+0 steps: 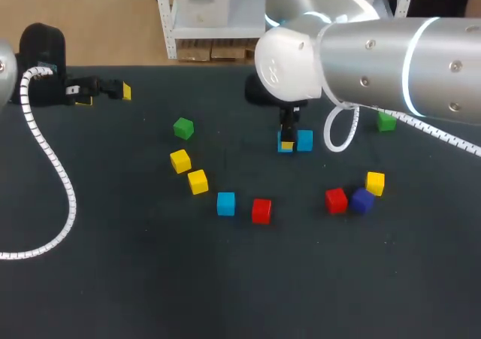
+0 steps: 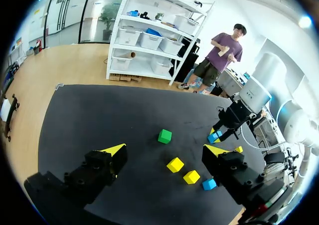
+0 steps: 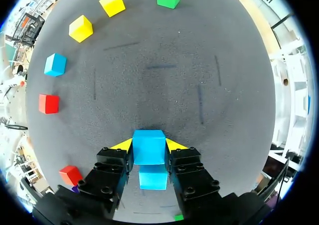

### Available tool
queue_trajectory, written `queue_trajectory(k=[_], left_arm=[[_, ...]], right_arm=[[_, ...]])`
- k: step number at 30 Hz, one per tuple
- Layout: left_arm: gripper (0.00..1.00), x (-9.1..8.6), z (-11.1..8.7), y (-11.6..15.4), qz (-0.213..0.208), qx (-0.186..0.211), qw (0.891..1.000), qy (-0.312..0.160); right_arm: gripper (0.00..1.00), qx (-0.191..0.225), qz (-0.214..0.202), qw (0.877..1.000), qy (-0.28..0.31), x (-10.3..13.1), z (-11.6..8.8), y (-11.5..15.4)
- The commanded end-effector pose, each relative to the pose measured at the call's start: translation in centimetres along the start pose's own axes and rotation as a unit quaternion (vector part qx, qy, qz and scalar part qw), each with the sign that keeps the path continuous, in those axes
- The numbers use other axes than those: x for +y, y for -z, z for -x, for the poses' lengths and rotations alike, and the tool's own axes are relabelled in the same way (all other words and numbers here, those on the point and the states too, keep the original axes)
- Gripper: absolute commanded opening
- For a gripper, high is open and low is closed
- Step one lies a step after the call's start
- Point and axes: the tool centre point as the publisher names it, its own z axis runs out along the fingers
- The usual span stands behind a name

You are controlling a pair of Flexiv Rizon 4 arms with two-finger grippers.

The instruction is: Place the blue cubes, place green cubes on the blue cubes, place the yellow cubes on the green cubes, then place the red cubes on the yellow cubes, and place purple cube on the red cubes.

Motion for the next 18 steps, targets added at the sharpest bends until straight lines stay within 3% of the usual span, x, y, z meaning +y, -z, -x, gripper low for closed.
queue_trajectory(k=[1,3,5,13,18], left_arm=[[1.0,0.4,-0.2,0.1,-0.008,-0.003,1.0,-0.002],[1.0,0.4,-0.2,0.1,-0.008,-0.003,1.0,-0.002],[1.0,0.4,-0.2,0.1,-0.008,-0.003,1.0,-0.002],[1.0,0.4,-0.2,0.1,-0.008,-0.003,1.0,-0.002],[1.0,0.4,-0.2,0.1,-0.008,-0.003,1.0,-0.002]], right_arm=[[0.28,0.0,0.001,1.0,0.0,-0.1,-0.2,-0.1],[0.46,0.001,0.0,1.0,0.0,-0.1,-0.2,-0.1],[1.0,0.002,0.0,1.0,0.001,-0.1,-0.3,-0.1],[1.0,-0.002,-0.001,1.0,0.003,0.0,-0.3,0.0],[1.0,-0.022,-0.014,1.0,-0.002,-0.4,-0.5,1.8]])
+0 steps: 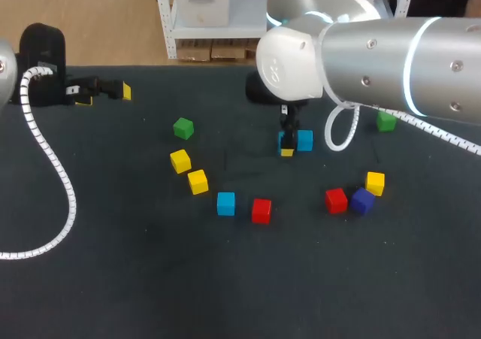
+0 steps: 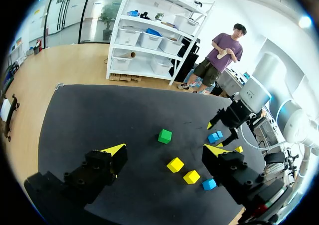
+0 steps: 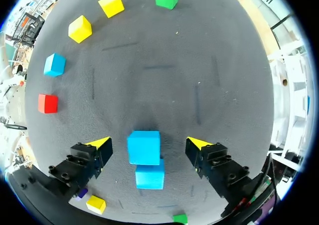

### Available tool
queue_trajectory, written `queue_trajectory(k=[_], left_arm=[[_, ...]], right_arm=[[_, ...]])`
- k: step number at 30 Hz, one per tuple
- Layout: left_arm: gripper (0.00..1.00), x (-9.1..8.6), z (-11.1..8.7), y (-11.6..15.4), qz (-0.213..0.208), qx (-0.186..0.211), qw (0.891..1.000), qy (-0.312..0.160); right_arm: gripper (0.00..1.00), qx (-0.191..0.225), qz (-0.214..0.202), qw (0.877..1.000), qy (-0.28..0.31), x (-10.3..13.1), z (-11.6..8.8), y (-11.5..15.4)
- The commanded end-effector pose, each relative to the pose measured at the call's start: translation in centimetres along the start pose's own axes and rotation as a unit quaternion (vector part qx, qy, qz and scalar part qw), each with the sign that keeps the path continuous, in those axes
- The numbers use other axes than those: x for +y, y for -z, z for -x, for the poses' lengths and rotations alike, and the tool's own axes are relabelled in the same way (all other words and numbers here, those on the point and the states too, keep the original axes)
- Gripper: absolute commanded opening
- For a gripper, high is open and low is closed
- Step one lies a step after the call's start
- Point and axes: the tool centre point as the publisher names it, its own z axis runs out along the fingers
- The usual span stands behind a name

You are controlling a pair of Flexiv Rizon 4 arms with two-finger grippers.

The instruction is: Place the blue cubes, place green cubes on the blue cubes, place the yellow cubes on the green cubes, then place the red cubes on the yellow cubes, and place purple cube on the red cubes.

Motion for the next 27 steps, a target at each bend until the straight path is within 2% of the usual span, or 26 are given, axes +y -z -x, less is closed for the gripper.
queue_trajectory(k=[1,7,15,27], left_arm=[[1.0,0.4,-0.2,0.1,-0.008,-0.003,1.0,-0.002],[1.0,0.4,-0.2,0.1,-0.008,-0.003,1.0,-0.002],[1.0,0.4,-0.2,0.1,-0.008,-0.003,1.0,-0.002],[1.0,0.4,-0.2,0.1,-0.008,-0.003,1.0,-0.002]], right_arm=[[1.0,-0.016,-0.008,1.0,-0.003,0.1,-0.9,1.9],[1.0,-0.036,-0.02,0.999,-0.015,-0.3,-1.8,4.4],[1.0,-0.093,-0.039,0.994,-0.046,-0.7,-3.4,8.1],[1.0,-0.197,-0.068,0.97,-0.127,-1.5,-7.1,12.7]])
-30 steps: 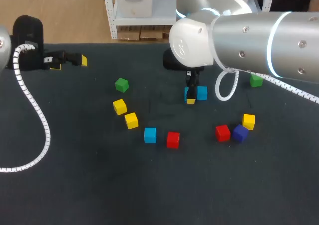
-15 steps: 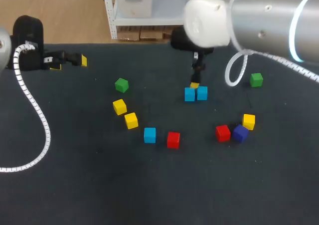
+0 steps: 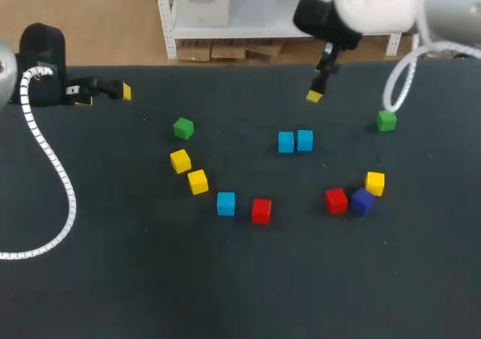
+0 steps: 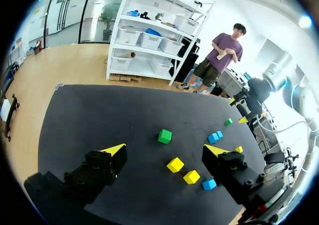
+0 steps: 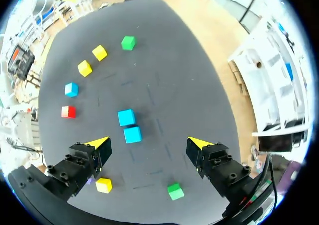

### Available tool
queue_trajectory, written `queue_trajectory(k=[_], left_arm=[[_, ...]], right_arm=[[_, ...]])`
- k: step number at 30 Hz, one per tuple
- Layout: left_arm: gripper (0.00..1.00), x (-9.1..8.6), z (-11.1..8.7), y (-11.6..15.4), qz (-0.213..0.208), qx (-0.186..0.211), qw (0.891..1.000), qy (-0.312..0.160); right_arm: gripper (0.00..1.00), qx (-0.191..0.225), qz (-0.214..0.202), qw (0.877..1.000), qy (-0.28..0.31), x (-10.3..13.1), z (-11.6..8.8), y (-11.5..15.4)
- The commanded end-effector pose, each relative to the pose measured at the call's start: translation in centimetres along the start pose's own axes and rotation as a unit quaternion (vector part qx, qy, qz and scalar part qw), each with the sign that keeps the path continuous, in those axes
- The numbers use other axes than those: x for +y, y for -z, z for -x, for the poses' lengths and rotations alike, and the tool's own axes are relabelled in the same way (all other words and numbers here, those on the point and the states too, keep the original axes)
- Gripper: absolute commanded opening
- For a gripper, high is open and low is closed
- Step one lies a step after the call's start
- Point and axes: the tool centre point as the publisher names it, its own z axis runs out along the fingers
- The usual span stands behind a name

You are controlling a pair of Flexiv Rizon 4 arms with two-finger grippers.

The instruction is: Place the blue cubes, place green cubes on the blue cubes, place the yellow cubes on the green cubes, then place the red cubes on the yellow cubes, and place purple cube on the red cubes.

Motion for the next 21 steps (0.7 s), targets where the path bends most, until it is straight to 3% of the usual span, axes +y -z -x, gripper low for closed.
queue_trajectory(k=[1,12,21], left_arm=[[1.0,0.4,-0.2,0.1,-0.008,-0.003,1.0,-0.002],[1.0,0.4,-0.2,0.1,-0.008,-0.003,1.0,-0.002],[1.0,0.4,-0.2,0.1,-0.008,-0.003,1.0,-0.002]], right_arm=[[1.0,-0.085,-0.026,0.996,-0.019,0.4,-2.0,1.8],[1.0,-0.189,-0.076,0.975,-0.083,-0.7,-3.4,4.7],[1.0,-0.214,-0.097,0.966,-0.107,-1.4,-4.8,6.2]])
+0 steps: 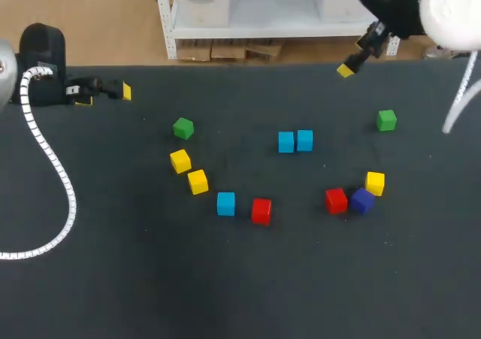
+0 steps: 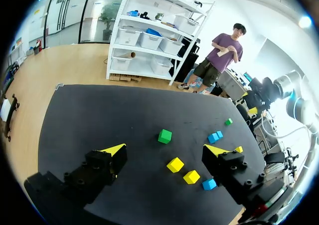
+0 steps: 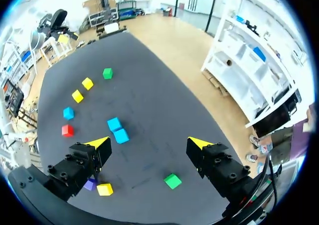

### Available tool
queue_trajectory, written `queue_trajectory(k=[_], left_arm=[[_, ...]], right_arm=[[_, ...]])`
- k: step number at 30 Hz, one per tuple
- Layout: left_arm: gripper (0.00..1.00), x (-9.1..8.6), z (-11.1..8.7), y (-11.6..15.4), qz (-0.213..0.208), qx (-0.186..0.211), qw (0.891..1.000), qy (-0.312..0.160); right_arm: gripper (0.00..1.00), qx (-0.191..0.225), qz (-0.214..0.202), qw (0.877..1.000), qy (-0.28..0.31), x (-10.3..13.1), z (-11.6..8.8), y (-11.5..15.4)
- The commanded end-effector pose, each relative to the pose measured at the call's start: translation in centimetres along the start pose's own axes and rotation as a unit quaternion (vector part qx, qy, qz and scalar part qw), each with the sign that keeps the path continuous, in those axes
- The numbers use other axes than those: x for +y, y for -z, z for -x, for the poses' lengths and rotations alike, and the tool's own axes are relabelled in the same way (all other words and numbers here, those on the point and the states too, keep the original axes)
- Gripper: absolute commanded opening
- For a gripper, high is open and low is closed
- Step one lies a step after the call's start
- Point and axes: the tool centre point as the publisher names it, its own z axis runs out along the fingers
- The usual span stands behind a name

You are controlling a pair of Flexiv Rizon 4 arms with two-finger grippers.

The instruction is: Place the blue cubes, place green cubes on the blue cubes, place the yellow cubes on the green cubes, then place the red cubes on the yellow cubes, and place purple cube on the red cubes.

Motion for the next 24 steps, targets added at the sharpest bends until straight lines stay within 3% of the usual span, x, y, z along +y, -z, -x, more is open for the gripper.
queue_trajectory(k=[1,24], left_arm=[[1.0,0.4,-0.2,0.1,-0.008,-0.003,1.0,-0.002],[1.0,0.4,-0.2,0.1,-0.008,-0.003,1.0,-0.002]], right_arm=[[1.0,-0.075,-0.032,0.997,-0.008,0.2,-1.3,1.1],[1.0,-0.116,-0.06,0.988,-0.083,-2.8,-5.0,4.2]])
